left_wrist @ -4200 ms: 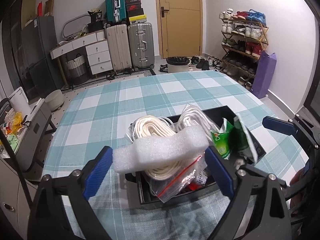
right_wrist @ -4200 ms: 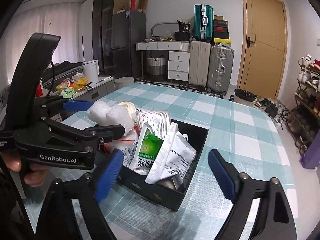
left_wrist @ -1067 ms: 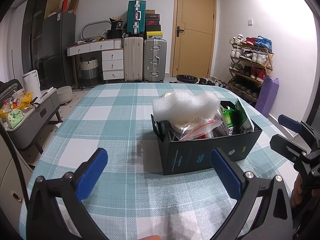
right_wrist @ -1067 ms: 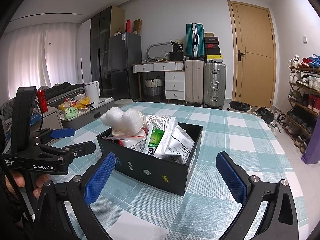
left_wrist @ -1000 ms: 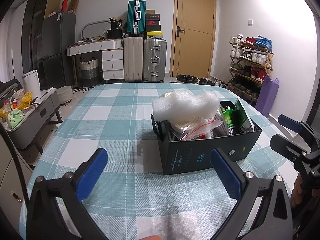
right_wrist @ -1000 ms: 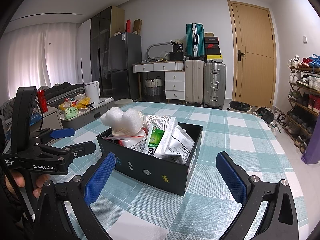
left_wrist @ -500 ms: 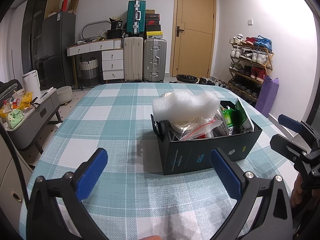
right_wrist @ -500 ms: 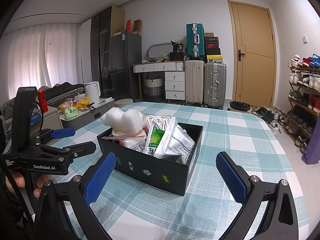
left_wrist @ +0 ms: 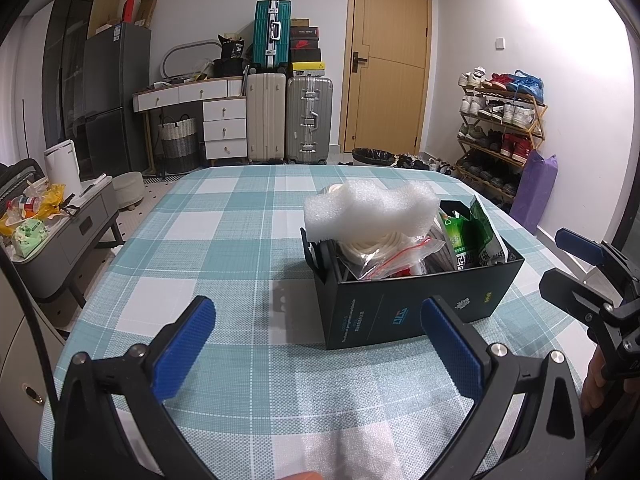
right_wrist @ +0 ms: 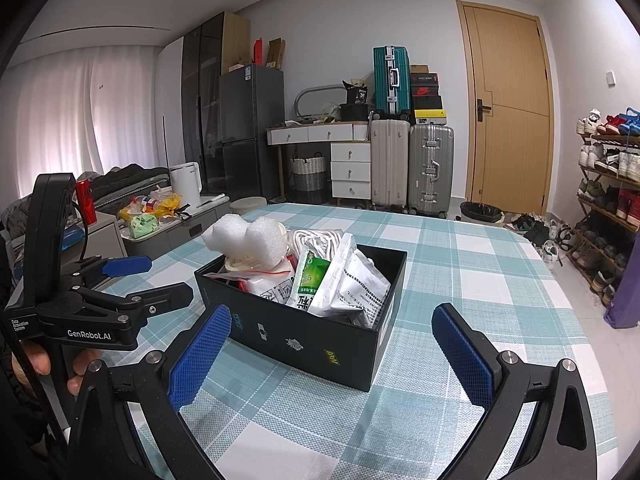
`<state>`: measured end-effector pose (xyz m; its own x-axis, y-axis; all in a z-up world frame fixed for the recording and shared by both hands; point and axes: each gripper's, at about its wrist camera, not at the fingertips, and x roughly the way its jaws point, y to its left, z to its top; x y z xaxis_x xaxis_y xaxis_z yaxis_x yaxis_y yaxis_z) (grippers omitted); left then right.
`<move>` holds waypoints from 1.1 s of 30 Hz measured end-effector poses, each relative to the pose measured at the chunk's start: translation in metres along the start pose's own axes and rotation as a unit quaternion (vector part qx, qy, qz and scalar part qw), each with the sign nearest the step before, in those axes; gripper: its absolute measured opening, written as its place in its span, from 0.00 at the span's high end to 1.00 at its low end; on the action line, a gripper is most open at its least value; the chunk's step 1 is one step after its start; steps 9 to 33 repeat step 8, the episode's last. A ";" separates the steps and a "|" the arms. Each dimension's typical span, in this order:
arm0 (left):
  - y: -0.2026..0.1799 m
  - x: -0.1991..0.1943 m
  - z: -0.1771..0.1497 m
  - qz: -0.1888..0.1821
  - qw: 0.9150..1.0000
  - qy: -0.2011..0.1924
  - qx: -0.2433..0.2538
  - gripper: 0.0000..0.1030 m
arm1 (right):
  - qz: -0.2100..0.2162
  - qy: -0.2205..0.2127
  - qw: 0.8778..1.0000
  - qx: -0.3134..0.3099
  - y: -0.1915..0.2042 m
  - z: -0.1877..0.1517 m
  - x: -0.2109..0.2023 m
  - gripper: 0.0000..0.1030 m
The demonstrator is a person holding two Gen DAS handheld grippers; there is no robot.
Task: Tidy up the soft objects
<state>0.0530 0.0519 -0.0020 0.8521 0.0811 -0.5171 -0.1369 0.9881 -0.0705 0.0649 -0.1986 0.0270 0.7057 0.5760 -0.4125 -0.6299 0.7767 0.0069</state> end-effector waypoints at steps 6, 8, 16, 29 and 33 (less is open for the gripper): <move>-0.001 0.000 0.000 0.000 1.000 0.001 0.000 0.00 | 0.001 0.000 1.000 0.000 0.002 0.000 0.001 0.01; -0.002 0.000 -0.001 0.001 1.000 0.000 0.000 0.00 | 0.001 0.000 1.000 0.000 0.002 0.000 0.001 0.01; -0.002 0.000 -0.001 0.001 1.000 0.000 0.000 0.00 | 0.001 0.000 1.000 0.000 0.002 0.000 0.001 0.01; -0.002 0.000 -0.001 0.001 1.000 0.000 0.000 0.00 | 0.001 0.000 1.000 0.000 0.002 0.000 0.001 0.01; -0.002 0.000 -0.001 0.001 1.000 0.000 0.000 0.00 | 0.001 0.000 1.000 0.000 0.002 0.000 0.001 0.01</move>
